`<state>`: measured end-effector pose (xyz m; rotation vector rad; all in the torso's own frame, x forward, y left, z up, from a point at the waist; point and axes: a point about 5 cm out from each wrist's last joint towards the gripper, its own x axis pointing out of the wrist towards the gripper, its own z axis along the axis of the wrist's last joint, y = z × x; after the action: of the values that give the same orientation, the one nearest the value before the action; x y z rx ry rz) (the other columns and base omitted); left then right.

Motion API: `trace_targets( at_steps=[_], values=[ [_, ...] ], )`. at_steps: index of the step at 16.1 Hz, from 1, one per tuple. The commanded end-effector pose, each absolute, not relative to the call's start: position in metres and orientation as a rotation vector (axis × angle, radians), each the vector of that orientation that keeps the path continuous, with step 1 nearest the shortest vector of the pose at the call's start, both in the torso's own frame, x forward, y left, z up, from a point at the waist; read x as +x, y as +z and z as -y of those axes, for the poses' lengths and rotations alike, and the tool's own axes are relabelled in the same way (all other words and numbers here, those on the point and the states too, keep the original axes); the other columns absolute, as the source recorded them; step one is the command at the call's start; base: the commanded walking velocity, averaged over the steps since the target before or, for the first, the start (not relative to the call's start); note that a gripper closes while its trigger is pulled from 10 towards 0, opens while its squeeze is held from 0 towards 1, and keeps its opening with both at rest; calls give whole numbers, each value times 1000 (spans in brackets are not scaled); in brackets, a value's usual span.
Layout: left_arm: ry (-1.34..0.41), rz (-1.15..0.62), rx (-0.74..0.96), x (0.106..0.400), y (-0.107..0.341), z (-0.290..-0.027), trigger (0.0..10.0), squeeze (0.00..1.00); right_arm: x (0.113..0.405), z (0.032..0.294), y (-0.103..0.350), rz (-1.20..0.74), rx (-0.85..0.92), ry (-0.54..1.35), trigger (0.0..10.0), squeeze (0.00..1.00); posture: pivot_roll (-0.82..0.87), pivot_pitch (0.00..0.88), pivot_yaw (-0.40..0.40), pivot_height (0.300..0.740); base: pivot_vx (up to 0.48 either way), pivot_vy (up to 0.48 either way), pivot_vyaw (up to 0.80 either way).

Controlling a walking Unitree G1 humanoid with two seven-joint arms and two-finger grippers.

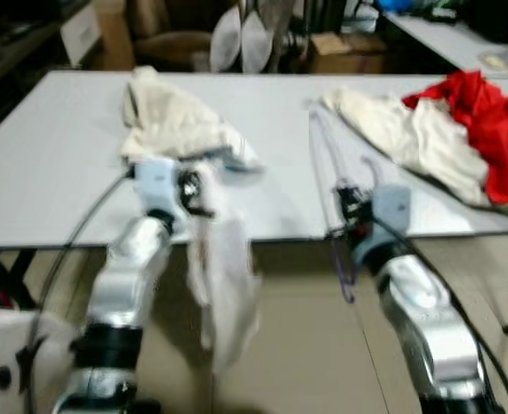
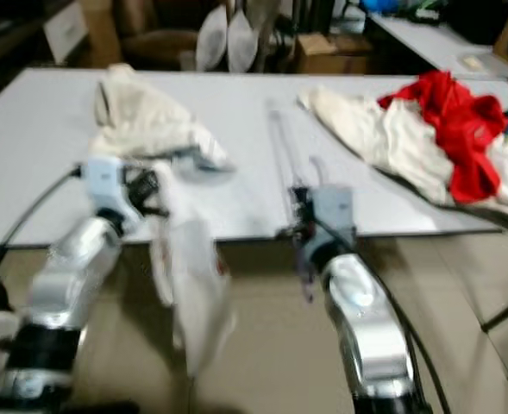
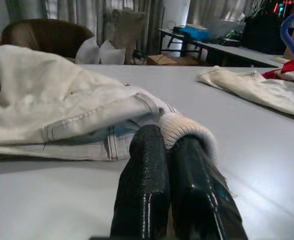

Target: Hang hanger

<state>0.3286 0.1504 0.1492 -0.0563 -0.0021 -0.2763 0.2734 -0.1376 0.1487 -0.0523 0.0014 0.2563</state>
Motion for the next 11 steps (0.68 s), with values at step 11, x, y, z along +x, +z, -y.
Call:
trace_targets(
  at_steps=[11],
  values=[
    [-315,95,109,379,201,-147,10000,0,245,192,175,-116,-267,797,10000,0,-183,0,-17,740,0,0,0]
  ],
)
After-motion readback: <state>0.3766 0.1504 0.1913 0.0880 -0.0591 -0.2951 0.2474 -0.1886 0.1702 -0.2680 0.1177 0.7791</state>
